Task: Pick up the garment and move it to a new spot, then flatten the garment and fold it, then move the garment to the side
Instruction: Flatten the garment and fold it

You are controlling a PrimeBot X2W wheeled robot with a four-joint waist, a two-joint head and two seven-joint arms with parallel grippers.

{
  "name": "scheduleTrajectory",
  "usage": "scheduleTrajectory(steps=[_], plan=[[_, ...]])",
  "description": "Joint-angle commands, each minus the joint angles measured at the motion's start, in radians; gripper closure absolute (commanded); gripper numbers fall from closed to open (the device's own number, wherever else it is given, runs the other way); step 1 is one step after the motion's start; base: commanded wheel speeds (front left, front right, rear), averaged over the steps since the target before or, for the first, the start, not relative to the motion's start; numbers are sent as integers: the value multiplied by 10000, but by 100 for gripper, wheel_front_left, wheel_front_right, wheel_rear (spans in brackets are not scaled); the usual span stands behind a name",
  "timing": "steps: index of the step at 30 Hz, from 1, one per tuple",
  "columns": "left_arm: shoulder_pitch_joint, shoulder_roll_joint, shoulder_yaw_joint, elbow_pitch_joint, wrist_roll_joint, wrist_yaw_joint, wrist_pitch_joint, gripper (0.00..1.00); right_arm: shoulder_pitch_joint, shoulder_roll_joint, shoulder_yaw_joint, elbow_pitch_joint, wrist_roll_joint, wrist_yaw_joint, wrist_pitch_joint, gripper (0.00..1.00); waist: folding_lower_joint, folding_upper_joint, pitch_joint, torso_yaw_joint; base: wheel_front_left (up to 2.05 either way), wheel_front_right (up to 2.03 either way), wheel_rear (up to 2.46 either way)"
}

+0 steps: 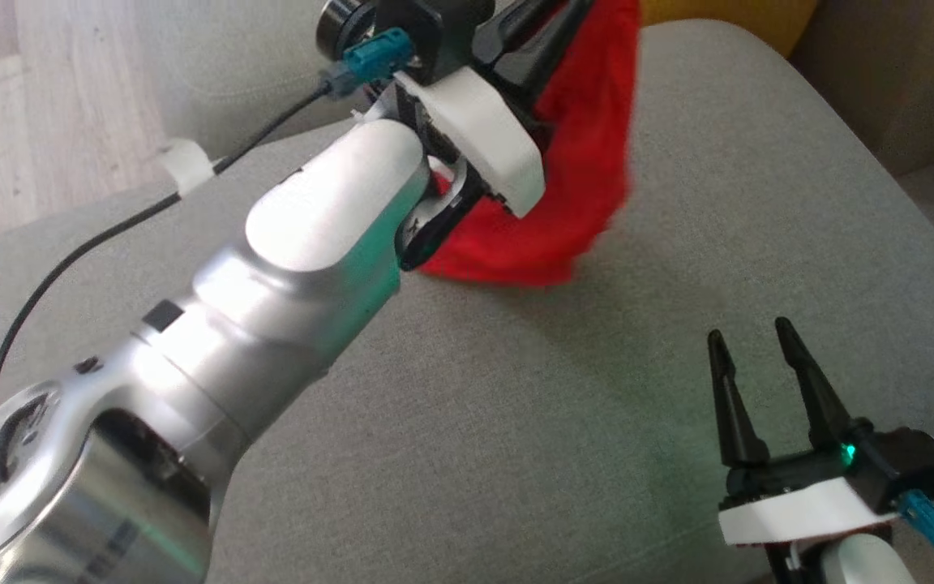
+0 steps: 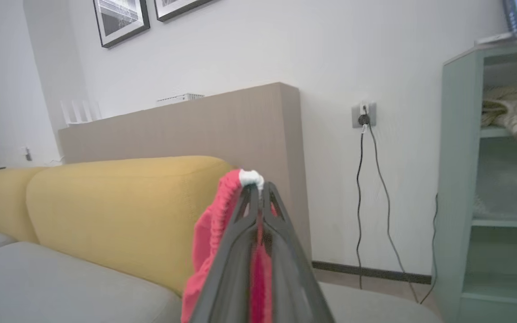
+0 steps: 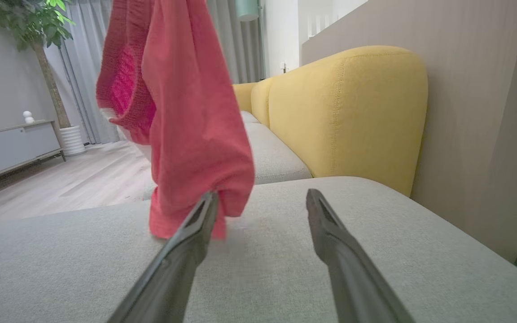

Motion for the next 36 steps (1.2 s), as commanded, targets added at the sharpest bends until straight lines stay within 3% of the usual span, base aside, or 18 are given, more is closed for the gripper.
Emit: scheduleTrajectory(steps=[1, 6, 7, 14, 17, 24, 30, 36], plan=[[-167, 423, 412, -474, -302, -25, 7, 100, -74, 8, 96, -401, -103, 75, -63, 0, 2, 0, -123, 185, 0, 0, 0], [1387, 1723, 450, -1681, -1105, 51, 463, 100, 62, -12, -157, -644, -171, 75, -63, 0, 2, 0, -41, 898, 0, 0, 0], [1387, 1723, 450, -1681, -1105, 51, 463, 100, 62, -12, -157, -644, -171, 75, -63, 0, 2, 0, -41, 898, 0, 0, 0], [4311, 4250, 339, -3234, -1712, 1092, 869, 100, -150, -139, -565, -653, 266, 75, -63, 0, 2, 0, 617, 2203, 0, 0, 0], [4524, 4763, 292, -3466, -1451, 1367, 763, 100, -494, -347, -512, -283, 631, 75, -63, 0, 2, 0, 872, 2561, 0, 0, 0], [4145, 4954, 270, -3675, -875, 1719, 560, 100, -1767, -1306, -103, 1459, 1217, 75, -63, 0, 2, 0, 1361, 3148, 0, 0, 0], [3857, 4793, 212, -3700, -677, 1754, 531, 100, -2724, -2262, 1025, 3261, 1265, 75, -63, 0, 2, 0, 1617, 3428, 0, 0, 0], [3679, 4663, 140, -3675, -543, 1738, 491, 100, -3234, -2817, 2249, 4006, 1504, 75, -63, 0, 2, 0, 1755, 3598, 0, 0, 0]])
